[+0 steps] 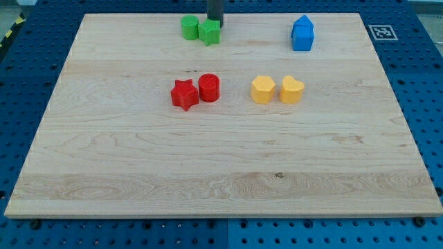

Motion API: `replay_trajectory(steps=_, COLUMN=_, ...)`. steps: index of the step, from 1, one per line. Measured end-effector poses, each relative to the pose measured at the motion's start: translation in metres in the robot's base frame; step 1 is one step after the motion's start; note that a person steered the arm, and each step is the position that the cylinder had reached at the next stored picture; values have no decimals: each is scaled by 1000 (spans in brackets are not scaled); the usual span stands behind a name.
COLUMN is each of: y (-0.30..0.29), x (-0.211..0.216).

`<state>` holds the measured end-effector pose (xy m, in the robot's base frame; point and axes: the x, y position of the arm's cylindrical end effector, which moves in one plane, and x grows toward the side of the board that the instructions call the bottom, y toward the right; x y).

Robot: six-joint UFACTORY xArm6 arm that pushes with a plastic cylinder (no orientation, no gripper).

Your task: Push the green star closer to the red circle

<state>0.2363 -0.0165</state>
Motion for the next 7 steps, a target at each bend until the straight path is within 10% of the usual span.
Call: replay_trajectory(steps=7, y=-32, x=70)
